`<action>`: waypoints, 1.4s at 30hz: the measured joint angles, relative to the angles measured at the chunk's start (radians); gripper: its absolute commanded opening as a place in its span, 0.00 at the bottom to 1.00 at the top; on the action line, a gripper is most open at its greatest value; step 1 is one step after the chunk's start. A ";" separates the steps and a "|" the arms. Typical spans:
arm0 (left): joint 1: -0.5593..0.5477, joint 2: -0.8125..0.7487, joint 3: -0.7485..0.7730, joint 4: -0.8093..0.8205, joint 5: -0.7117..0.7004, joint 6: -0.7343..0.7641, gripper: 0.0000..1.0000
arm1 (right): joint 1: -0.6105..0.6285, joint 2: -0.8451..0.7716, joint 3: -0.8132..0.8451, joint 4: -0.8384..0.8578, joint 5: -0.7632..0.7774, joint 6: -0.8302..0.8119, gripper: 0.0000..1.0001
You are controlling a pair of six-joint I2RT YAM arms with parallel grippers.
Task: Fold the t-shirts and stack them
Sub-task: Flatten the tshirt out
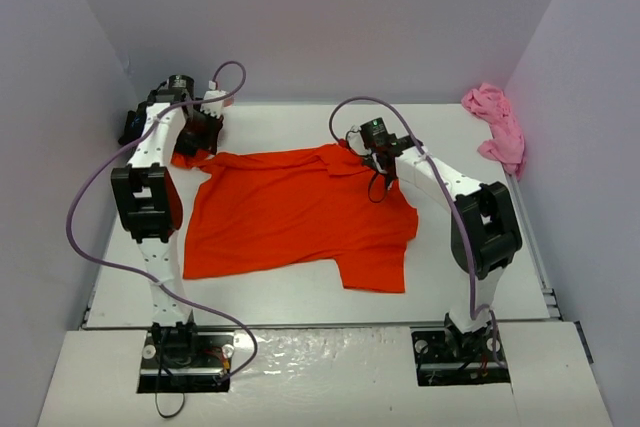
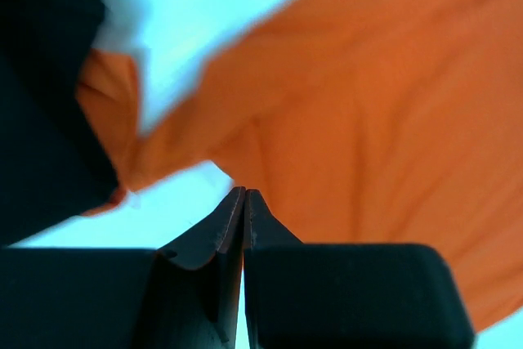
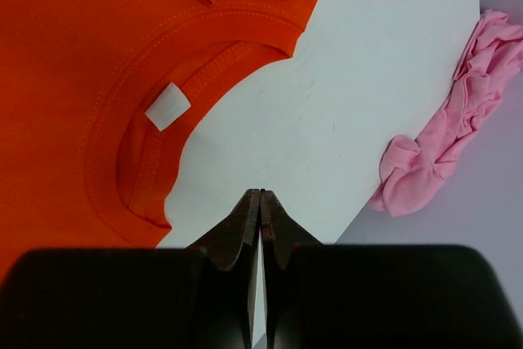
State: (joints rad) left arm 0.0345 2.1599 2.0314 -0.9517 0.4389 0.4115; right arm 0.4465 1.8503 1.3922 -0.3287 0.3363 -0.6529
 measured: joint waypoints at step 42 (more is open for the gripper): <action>0.198 0.613 0.782 -0.100 -0.370 -0.101 0.42 | 0.209 -0.070 -0.095 -0.057 -0.120 0.048 0.00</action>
State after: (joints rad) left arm 0.2325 2.7731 2.8136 -1.0515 0.0690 0.3103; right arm 0.6552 1.7807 1.2970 -0.3854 0.2166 -0.6048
